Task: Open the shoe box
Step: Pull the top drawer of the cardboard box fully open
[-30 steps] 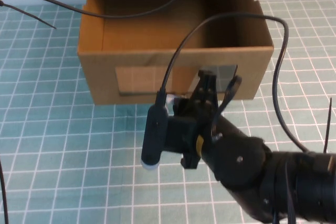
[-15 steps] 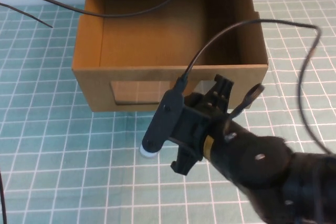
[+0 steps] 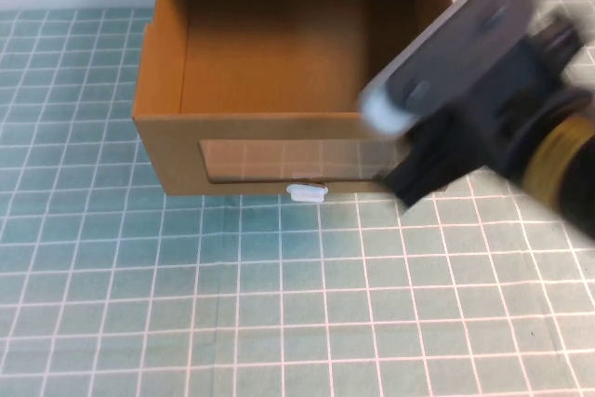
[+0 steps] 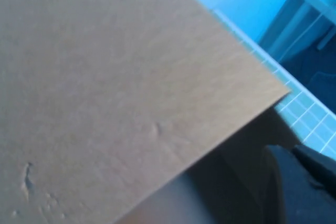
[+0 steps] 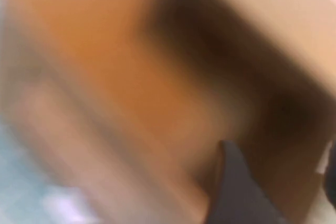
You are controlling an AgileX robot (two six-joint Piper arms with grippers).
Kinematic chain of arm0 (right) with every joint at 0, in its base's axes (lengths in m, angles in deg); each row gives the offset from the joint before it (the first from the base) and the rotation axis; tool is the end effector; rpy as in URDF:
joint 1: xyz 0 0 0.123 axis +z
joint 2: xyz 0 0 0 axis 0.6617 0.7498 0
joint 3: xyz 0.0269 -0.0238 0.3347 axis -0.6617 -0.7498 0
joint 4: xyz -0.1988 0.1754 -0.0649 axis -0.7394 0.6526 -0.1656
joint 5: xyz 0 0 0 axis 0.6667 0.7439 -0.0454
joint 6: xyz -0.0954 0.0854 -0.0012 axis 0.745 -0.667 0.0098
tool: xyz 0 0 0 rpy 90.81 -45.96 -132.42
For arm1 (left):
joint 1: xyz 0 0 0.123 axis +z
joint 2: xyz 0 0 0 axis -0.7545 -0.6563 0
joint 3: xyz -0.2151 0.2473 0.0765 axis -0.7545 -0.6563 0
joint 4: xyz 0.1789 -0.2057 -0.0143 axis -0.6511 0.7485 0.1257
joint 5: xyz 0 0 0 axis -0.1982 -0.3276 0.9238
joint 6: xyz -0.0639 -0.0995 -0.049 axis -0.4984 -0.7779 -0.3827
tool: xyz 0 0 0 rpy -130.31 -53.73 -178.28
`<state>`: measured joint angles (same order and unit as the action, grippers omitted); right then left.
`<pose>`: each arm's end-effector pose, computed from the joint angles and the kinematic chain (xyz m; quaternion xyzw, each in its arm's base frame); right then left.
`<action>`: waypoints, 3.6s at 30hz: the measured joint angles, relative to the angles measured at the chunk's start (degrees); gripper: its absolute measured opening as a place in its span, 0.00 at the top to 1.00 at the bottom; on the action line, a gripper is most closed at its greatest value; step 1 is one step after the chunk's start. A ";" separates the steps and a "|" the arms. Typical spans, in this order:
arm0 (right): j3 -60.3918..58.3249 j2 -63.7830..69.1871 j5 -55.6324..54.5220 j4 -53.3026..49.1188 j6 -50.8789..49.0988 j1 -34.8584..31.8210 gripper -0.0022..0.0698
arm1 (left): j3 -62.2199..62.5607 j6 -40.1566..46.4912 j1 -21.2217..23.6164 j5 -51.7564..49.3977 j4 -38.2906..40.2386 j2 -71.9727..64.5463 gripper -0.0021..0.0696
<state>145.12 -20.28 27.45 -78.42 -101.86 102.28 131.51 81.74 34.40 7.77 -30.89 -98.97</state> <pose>0.2065 0.2187 0.4177 -0.3357 0.7039 -0.0085 0.6259 0.4207 -0.1825 0.5104 0.2641 0.8126 -0.2981 0.4255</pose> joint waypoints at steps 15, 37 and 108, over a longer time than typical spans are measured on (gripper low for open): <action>12.50 -2.07 12.40 22.72 30.54 -28.43 0.98 | -16.10 -0.97 1.96 -2.17 -6.61 27.22 0.98; -4.54 -28.38 -8.38 108.52 91.53 -52.64 0.99 | -77.29 -14.20 1.96 25.20 -20.40 81.19 0.98; -38.19 -59.43 -13.42 117.37 92.29 -52.64 0.99 | -127.30 -12.29 5.46 45.44 -34.11 105.98 0.98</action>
<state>106.93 -79.71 14.03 38.94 -9.58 49.64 4.21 69.45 39.85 53.21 -65.00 7.00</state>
